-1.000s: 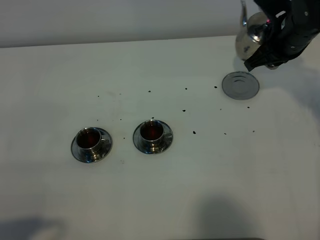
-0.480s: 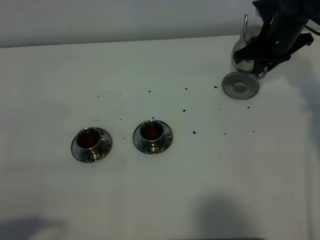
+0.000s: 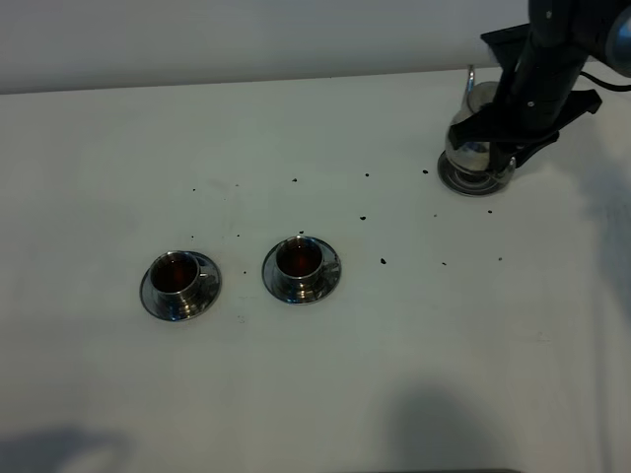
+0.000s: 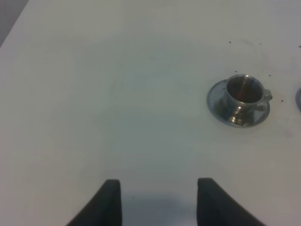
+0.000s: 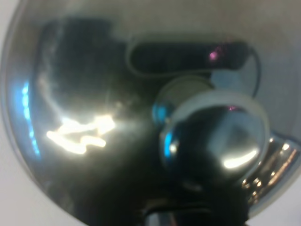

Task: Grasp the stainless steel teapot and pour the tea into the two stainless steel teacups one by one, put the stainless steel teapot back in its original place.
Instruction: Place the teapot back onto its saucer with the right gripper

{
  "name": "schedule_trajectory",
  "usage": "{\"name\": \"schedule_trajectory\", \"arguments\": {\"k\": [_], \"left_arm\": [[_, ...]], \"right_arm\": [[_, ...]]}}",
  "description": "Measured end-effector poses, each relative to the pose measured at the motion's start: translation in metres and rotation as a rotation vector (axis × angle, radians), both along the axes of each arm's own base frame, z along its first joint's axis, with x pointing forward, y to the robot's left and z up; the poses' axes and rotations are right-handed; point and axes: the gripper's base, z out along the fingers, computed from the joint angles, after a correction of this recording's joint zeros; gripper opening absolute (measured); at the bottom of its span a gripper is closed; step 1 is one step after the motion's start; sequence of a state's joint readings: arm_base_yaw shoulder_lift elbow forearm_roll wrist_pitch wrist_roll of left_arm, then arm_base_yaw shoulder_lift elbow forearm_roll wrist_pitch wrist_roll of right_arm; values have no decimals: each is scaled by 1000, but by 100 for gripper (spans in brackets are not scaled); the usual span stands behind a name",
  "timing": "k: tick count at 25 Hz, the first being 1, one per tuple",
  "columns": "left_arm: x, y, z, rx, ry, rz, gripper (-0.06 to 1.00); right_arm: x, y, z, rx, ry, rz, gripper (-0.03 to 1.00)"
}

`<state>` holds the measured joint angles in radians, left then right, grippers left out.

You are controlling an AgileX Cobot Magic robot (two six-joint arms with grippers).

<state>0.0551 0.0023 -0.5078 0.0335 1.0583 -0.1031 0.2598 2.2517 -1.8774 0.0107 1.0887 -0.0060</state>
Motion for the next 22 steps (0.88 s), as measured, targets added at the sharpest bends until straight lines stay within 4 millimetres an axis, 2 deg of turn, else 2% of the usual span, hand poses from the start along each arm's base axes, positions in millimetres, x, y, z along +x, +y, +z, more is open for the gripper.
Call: {"name": "schedule_trajectory", "arguments": {"k": [4, 12, 16, 22], "left_arm": [[0, 0, 0, 0, 0, 0, 41], [0, 0, 0, -1, 0, 1, 41], [0, 0, 0, -1, 0, 1, 41], [0, 0, 0, -2, 0, 1, 41]], "right_arm": [[-2, 14, 0, -18, -25, 20, 18], [-3, 9, -3, -74, -7, 16, 18], [-8, 8, -16, -78, 13, 19, 18], [-4, 14, -16, -57, -54, 30, 18]]}}
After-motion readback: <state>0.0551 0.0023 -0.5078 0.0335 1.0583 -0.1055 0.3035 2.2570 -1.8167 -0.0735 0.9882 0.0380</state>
